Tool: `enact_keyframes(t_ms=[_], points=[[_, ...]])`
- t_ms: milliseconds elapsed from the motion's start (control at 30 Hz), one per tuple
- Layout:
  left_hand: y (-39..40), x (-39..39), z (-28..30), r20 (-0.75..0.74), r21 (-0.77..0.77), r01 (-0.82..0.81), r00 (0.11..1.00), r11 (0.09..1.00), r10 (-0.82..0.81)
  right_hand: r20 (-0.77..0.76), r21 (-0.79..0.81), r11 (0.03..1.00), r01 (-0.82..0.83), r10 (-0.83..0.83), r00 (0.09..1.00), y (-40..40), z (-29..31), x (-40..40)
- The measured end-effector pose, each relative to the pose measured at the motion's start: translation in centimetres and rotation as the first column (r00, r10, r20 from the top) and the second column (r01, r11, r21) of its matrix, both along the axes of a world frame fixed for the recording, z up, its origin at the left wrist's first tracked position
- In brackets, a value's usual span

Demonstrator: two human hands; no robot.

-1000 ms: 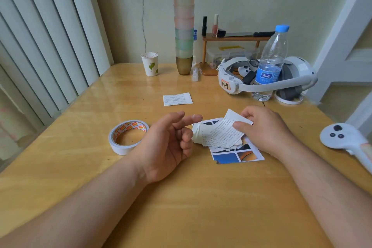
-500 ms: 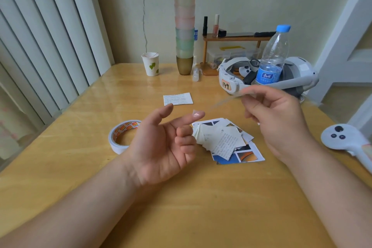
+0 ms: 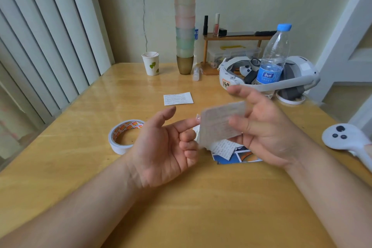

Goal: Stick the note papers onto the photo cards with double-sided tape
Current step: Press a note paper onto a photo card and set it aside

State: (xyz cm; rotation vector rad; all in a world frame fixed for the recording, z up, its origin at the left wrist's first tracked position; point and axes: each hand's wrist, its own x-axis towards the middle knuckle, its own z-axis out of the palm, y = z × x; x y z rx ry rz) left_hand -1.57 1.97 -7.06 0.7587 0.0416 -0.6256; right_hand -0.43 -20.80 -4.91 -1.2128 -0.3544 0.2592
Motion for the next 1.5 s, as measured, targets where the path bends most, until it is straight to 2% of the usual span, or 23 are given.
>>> enact_keyframes(t_ms=[33, 100, 167, 300, 400, 467, 567, 700, 767, 833, 867, 933, 1000, 1100, 1167, 1267, 1367, 1500], points=[[0.0, 0.0, 0.0, 0.009, 0.009, 0.006, 1.0, 1.0, -0.006, 0.057, -0.081, 0.996, -0.019, 0.024, 0.998, 0.1, -0.1, -0.2], [0.1, -0.1, 0.2, 0.02, 0.05, -0.01, 1.0, 0.999, 0.009, 0.261, -0.283, 0.957, 0.066, 0.011, 0.965, 0.5, -0.4, -0.4], [0.2, -0.2, 0.2, 0.064, 0.108, -0.041, 0.997, 0.993, 0.034, 0.378, -0.364, 0.921, 0.141, 0.007, 0.926, 0.7, -0.5, -0.6], [0.4, -0.3, -0.2, 0.215, 0.262, -0.134, 0.974, 0.956, 0.077, 0.389, -0.342, 0.921, 0.188, -0.043, 0.92, 0.6, -0.3, -0.5], [0.1, -0.5, 0.0, 0.31, 0.285, -0.204, 0.944, 0.937, 0.111, 0.375, -0.346, 0.908, 0.238, -0.099, 0.922, 0.8, -0.4, -0.4], [0.1, -0.8, 0.1, 0.471, 0.349, -0.304, 0.875, 0.886, 0.114, 0.34, -0.354, 0.895, 0.271, -0.146, 0.929, 0.8, -0.8, -0.1], [0.0, -1.1, 0.1, 0.661, 0.436, -0.466, 0.747, 0.77, 0.078, 0.227, -0.365, 0.908, 0.205, -0.127, 0.966, 0.4, -1.5, 0.2], [-0.3, -0.8, -0.3, 0.644, 0.414, -0.523, 0.747, 0.745, 0.167, 0.025, -0.226, 0.974, 0.011, -0.006, 1.0, 0.3, -1.3, -0.1], [-0.1, -0.8, -0.1, 0.63, 0.413, -0.518, 0.756, 0.749, 0.176, 0.038, -0.238, 0.969, 0.061, -0.053, 0.998, 1.0, -1.1, -0.3], [0.1, -0.7, 0.0, 0.629, 0.431, -0.51, 0.761, 0.744, 0.157, 0.06, -0.268, 0.945, 0.189, -0.179, 0.982, 1.9, -1.0, -0.4], [0.1, -0.7, 0.0, 0.636, 0.441, -0.51, 0.758, 0.739, 0.143, 0.025, -0.263, 0.939, 0.221, -0.222, 0.975, 2.1, -1.1, -0.3], [0.2, -0.7, -0.2, 0.66, 0.461, -0.52, 0.743, 0.719, 0.114, -0.125, -0.223, 0.96, 0.168, -0.199, 0.972, 2.1, -1.1, -0.2], [0.1, -0.6, -0.4, 0.688, 0.482, -0.54, 0.721, 0.69, 0.084, -0.239, -0.23, 0.972, 0.047, -0.103, 0.965, 2.1, -1.0, -0.4], [0.1, -0.5, -0.7, 0.712, 0.486, -0.525, 0.701, 0.699, 0.031, -0.314, -0.233, 0.972, 0.034, -0.108, 0.943, 2.1, -1.2, -0.2], [0.4, -0.4, -1.0, 0.75, 0.504, -0.536, 0.66, 0.677, -0.035, -0.339, -0.216, 0.972, 0.089, -0.16, 0.927, 2.2, -1.2, -0.1], [1.2, -0.4, -1.0, 0.787, 0.569, -0.54, 0.577, 0.62, -0.219, -0.386, -0.187, 0.973, 0.137, -0.201, 0.9, 2.2, -1.0, -0.1], [1.7, -0.4, -1.0, 0.79, 0.611, -0.573, 0.477, 0.545, -0.384, -0.395, -0.205, 0.971, 0.124, -0.197, 0.897, 2.0, -1.0, 0.0], [2.1, -0.2, -1.2, 0.79, 0.584, -0.685, 0.354, 0.437, -0.501, -0.398, -0.189, 0.976, 0.108, -0.177, 0.9, 1.8, -0.8, 0.0]])
